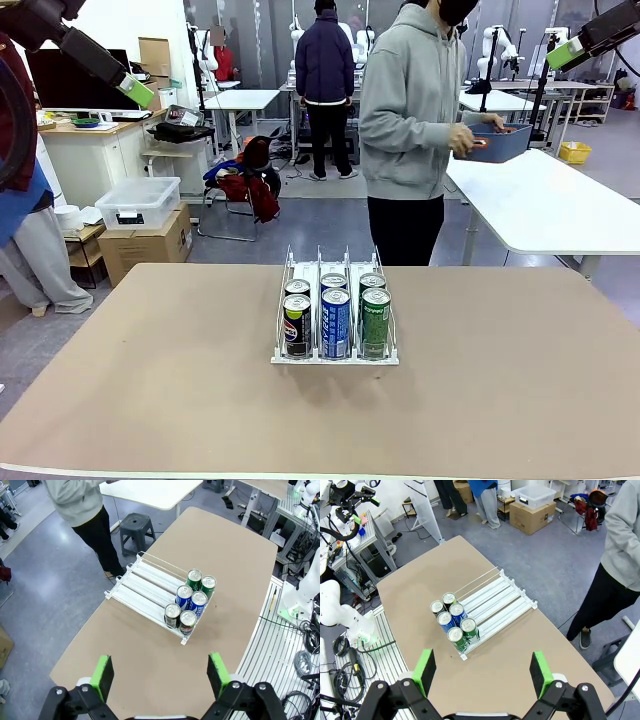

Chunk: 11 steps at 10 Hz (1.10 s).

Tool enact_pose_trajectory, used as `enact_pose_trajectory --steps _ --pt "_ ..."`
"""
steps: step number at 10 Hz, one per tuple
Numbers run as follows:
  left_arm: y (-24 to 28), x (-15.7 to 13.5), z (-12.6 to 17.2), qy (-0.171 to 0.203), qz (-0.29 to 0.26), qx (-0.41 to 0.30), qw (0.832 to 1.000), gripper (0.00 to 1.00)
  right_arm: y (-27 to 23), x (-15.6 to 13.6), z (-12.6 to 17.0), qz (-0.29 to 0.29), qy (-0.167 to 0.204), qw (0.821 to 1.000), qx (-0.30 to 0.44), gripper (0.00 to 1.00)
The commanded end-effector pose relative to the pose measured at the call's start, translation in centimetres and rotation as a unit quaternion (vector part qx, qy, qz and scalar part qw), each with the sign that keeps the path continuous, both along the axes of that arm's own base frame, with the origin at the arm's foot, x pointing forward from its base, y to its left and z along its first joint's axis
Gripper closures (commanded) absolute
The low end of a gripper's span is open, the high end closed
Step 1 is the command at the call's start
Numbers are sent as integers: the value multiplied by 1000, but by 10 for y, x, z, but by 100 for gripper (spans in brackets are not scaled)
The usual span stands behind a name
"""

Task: Fill the beverage cans into the dispenser.
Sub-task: Pick up the Ionic drink handed by the human.

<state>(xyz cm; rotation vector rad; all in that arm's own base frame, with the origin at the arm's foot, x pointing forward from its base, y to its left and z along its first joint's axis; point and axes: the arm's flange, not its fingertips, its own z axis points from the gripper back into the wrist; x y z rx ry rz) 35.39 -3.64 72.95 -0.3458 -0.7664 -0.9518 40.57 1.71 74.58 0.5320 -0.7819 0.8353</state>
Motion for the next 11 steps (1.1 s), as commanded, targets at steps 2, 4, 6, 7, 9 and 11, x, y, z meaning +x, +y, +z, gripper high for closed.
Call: enact_pose_trajectory --steps 2,4,6,7,9,11 --pt "0 0 1 -1 7 2 1000 0 0 0 0 0 0 1000 0 0" --pt "0 0 1 -1 7 2 1000 0 0 0 0 0 0 1000 0 0" --pt "0 0 1 -1 7 2 1000 0 0 0 0 0 0 1000 0 0" --pt "0 0 1 -1 7 2 1000 0 0 0 0 0 0 1000 0 0" --pt "0 0 1 -1 7 2 1000 0 0 0 0 0 0 1000 0 0" --pt "0 0 1 -1 7 2 1000 0 0 0 0 0 0 1000 0 0"
